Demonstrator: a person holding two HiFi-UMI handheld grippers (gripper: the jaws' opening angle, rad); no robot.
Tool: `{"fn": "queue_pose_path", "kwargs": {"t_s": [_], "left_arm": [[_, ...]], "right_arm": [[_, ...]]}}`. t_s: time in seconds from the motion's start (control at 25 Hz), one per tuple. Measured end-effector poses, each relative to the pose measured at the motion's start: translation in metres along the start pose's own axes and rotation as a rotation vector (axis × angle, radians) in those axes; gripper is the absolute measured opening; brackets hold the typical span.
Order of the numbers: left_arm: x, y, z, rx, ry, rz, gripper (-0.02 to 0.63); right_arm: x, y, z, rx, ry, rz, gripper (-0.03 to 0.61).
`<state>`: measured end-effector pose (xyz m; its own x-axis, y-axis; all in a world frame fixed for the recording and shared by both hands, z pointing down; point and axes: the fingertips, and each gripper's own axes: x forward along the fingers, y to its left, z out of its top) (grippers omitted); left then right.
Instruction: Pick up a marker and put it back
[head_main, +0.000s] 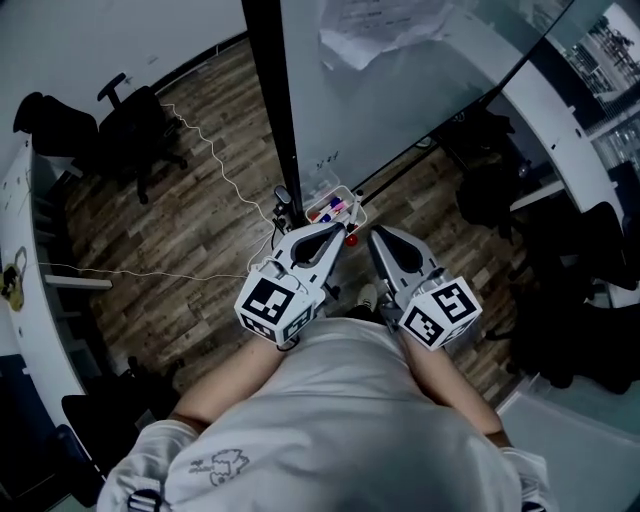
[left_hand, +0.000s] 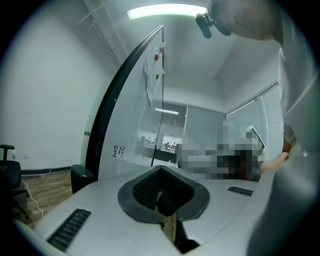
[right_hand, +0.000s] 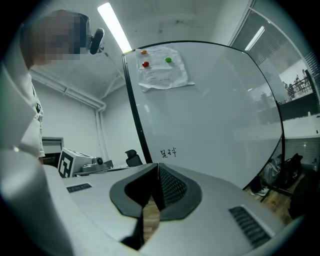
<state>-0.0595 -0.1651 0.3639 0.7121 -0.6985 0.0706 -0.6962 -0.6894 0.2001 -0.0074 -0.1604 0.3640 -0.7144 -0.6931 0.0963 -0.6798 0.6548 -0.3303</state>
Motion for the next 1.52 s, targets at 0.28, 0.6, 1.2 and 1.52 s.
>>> {"fn": "queue_pose_path", "kwargs": {"t_s": [0.28,0.6,1.2,1.52], "left_arm": [[0.022,0.009,-0.001,-0.004,0.015,0.037,0.005],[0.054,0.021,-0.021,-0.066,0.066,0.087,0.005],[0.080,0.042,-0.062,-0.127,0.164,0.238,0.005],[0.079,0.041,-0.084,-0.157,0.188,0.293,0.005]], "right_arm": [[0.021,-0.028,0.010,0.009,0.009,0.047,0.012],[0.041,-0.067,0.001,0.040,0.083,0.094,0.012],[0.065,-0.111,-0.042,0.110,0.216,0.204,0.014],[0.071,-0.119,-0.063,0.129,0.273,0.238,0.035]]}}
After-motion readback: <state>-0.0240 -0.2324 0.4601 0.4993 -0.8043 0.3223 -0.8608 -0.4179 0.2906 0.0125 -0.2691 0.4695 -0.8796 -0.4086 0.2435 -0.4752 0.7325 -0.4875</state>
